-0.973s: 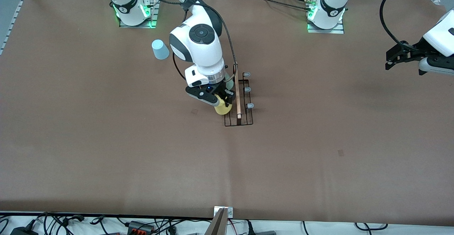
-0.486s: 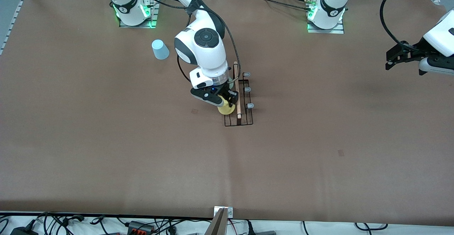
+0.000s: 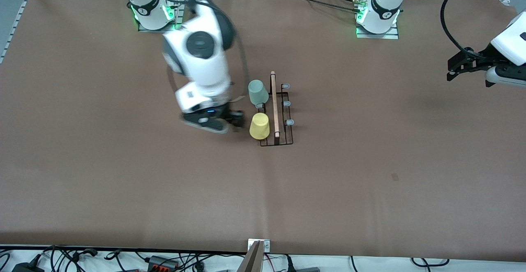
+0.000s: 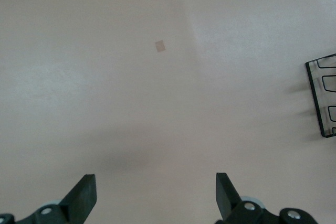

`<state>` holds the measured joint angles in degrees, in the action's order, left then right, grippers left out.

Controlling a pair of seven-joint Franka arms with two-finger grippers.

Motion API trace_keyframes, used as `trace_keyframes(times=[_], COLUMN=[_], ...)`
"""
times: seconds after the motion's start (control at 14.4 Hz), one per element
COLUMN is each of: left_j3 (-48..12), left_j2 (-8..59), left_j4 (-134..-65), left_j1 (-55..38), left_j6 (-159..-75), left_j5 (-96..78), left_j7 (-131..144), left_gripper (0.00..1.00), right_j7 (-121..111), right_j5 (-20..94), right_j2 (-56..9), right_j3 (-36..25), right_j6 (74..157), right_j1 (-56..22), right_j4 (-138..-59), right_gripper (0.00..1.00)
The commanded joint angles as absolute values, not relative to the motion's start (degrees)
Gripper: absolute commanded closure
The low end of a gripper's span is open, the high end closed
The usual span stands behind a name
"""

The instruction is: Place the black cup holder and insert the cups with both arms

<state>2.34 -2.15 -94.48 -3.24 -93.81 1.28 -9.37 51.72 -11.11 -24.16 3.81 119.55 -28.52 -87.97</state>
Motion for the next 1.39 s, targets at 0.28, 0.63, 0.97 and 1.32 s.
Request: trace_keyframes(times=[0.28, 0.63, 0.97, 1.32], left_j3=[2.6, 2.6, 2.6, 2.6], left_j2=[-1.4, -1.4, -1.4, -1.4], left_j4=[-92.7, -92.7, -92.7, -92.8], left_j1=[-3.3, -3.3, -3.3, -3.3], left_j6=[-92.6, -92.6, -92.6, -92.6], left_j5=[0.5, 0.6, 0.6, 0.6], left_j7=[-10.7, -10.7, -10.6, -10.6], left_gripper=[0.0, 0.0, 0.0, 0.0], right_j7=[10.7, 6.4, 5.8, -1.1], right_j5=[-1.9, -0.4, 0.4, 0.0], right_j2=[-6.2, -2.8, -3.0, -1.6], right_j3=[5.8, 4.8, 4.5, -6.1], right_j6=[105.8, 92.2, 86.6, 86.9], right_j1=[0.7, 10.7, 10.5, 0.8], right_j4=[-94.7, -84.3, -84.8, -86.9], right_gripper=[0.0, 0.0, 0.0, 0.0])
